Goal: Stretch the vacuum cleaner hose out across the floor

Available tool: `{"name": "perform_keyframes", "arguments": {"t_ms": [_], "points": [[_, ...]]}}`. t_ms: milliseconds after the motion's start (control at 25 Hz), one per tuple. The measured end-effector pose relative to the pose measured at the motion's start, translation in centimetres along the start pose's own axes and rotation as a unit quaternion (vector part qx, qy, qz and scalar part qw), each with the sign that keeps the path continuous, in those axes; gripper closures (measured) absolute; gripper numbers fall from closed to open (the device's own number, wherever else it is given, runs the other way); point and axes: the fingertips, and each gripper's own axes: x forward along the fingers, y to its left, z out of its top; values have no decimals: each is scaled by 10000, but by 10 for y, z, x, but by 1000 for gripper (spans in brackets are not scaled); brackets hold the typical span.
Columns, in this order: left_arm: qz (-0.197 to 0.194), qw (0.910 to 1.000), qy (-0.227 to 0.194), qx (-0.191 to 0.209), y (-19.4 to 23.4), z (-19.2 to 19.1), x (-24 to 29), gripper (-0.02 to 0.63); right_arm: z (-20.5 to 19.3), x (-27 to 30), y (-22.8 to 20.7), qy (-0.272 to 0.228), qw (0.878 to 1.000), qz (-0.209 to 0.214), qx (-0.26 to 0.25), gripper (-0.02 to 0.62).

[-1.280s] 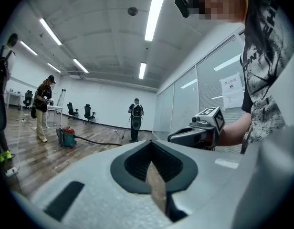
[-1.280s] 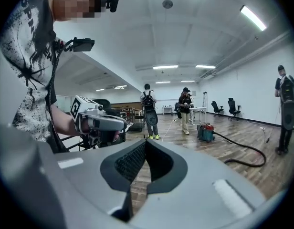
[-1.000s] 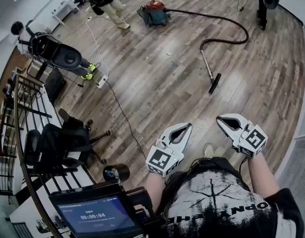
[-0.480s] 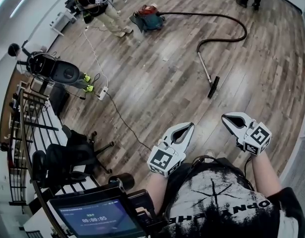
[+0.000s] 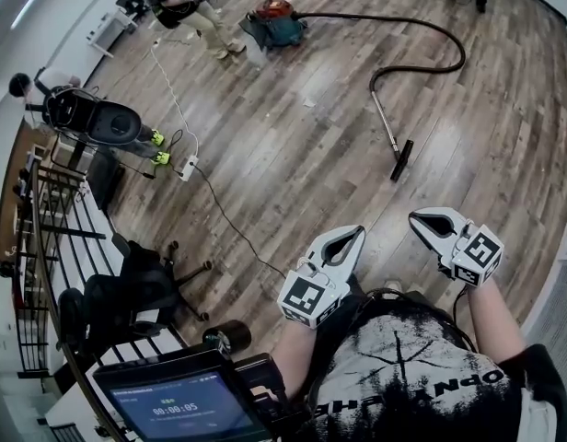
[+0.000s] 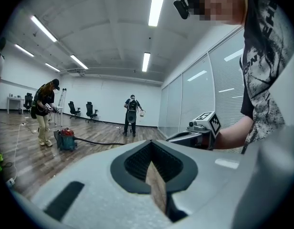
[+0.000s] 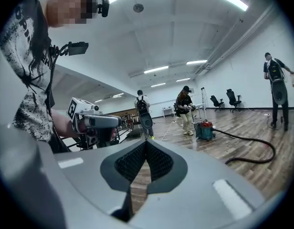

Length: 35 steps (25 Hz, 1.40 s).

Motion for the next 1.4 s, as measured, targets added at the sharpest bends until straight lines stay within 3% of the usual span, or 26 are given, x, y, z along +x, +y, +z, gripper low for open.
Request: {"name": "perform_keyframes", "arguments": {"t_ms": [200,480,680,1000,1400], "points": [[-145,9999,-29,-3,60,-3,11,607,14,58,-20,48,9997,9,-241,589],[-516,9984,-158,141,167,21,6,607,57,149,-45,-147,9984,-370,-401,589],[-722,9970,-198,176,228,24,-1,607,62,209,-51,-19,9977,-530,-422,589],[-1120,9922,-302,446,281,29,23,607,73,257,-89,69,9953,-842,-467,589],[-1077,9938,-21,281,321,38,70,607,86,283,-152,115,9966,-726,-367,589]]}}
